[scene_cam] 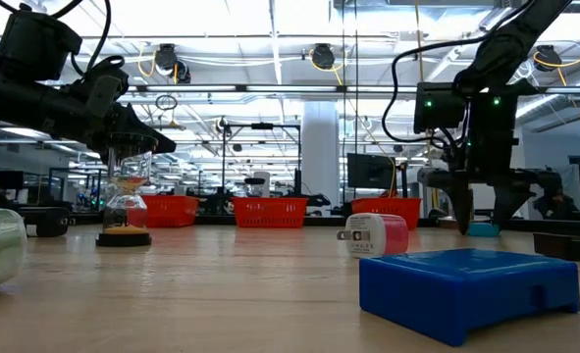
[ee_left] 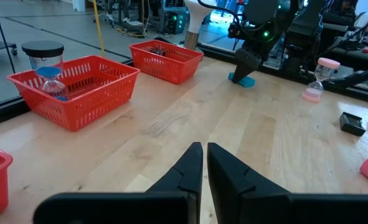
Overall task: Pick & Place Office items
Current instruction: Put the top blue timer into the left orange basket
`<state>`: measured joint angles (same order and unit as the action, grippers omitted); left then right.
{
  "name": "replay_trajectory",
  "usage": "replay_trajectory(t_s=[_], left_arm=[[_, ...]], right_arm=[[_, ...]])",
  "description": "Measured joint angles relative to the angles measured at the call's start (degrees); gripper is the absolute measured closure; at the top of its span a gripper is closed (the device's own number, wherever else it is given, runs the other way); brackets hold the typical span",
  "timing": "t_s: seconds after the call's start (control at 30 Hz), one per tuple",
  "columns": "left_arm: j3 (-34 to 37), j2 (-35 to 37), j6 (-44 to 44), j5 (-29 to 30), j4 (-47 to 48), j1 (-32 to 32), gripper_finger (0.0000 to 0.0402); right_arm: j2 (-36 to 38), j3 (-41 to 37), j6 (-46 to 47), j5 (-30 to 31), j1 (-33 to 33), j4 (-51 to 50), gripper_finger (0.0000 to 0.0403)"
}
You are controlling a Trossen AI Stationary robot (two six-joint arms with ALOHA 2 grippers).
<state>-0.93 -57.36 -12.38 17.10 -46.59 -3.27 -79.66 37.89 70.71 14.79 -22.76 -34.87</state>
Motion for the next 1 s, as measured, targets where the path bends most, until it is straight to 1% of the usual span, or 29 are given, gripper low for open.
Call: replay_trajectory(t_s=[0.13, 0.2, 0.37, 0.43, 0.53, 0.67, 0.77, 0.93, 1.0], left_arm=[[0.0, 0.0, -0.09, 0.0, 0.0, -0.02, 0.0378], [0.0, 0.01, -0.09, 0.0, 0.0, 0.0, 0.0378], [0.0, 0.0, -0.06, 0.14, 0.0, 0.0, 0.0378], [0.0, 0.0, -0.06, 1.0, 0.0, -0.02, 0.0378], [0.0, 0.02, -0.06, 1.27, 0.02, -0.02, 0.0378], [0.0, 0.0, -0.06, 1.28, 0.01, -0.02, 0.0378], [0.0, 0.0, -0.05, 1.36, 0.02, -0.02, 0.0378], [0.0, 0.01, -0.2, 1.89, 0.0, -0.02, 0.0378], [0.0, 0.02, -0.33, 1.97, 0.12, -0.02, 0.0378]], right_arm=[[-0.02, -0.02, -2.26, 0.05, 0.0, 1.18, 0.0238], [-0.03, 0.1, -3.59, -0.07, 0.13, 1.89, 0.0254], [-0.09, 4.74, -7.98, 0.04, 2.8, 3.45, 0.0254], [-0.11, 7.01, -10.16, 0.94, 4.37, 5.1, 0.0254], [-0.6, 9.88, -13.88, 1.68, 6.33, 11.01, 0.0254], [-5.78, 12.79, -17.73, 1.03, 8.19, 18.05, 0.0254], [-12.65, 17.38, -20.74, -1.4, 9.26, 23.43, 0.0254], [-25.06, 29.12, -28.24, -4.54, 11.02, 23.66, 0.0252], [-29.17, 34.0, -32.56, -4.63, 11.7, 23.3, 0.0252]])
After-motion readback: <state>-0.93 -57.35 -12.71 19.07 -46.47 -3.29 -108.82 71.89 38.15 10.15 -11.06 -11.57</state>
